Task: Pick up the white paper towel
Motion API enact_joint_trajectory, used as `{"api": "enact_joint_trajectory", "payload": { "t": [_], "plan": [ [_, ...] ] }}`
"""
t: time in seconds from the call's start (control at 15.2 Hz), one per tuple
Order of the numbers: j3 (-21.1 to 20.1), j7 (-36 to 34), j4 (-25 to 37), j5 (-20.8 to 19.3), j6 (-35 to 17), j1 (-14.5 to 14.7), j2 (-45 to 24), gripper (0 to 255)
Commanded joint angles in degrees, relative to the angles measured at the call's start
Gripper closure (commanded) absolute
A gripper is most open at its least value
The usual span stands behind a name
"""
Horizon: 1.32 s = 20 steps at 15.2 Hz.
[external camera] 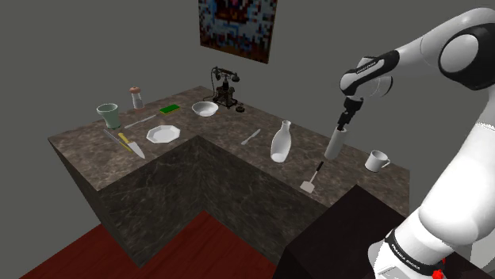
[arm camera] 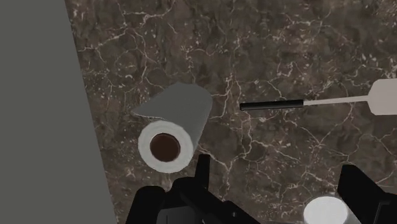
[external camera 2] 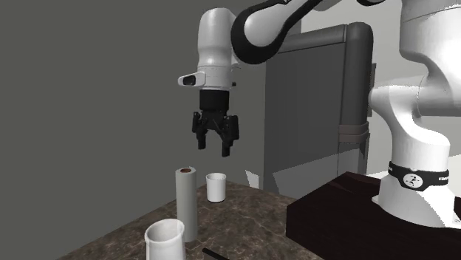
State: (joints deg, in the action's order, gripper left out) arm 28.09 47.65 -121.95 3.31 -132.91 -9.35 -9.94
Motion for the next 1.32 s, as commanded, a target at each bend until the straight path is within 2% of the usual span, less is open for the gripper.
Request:
{"api": "enact_joint_trajectory", "payload": {
  "t": [0.0, 0.46, 1.12, 1.19, 1.25],
  "plan": [
    [-0.34, 2.96, 3.34, 3.17, -0.62, -1.47, -4.24, 0],
    [-3.64, 11.14, 19.42, 12.17, 0.22, -9.39, -20.11, 0],
    [-5.25, 12.46, 19.53, 14.25, -3.73, -10.71, -24.31, 0],
    [-5.25, 12.5, 19.62, 14.26, -3.7, -10.77, -24.37, 255],
    [-5.27, 12.5, 19.62, 14.28, -3.72, -10.77, -24.4, 255]
  ]
}}
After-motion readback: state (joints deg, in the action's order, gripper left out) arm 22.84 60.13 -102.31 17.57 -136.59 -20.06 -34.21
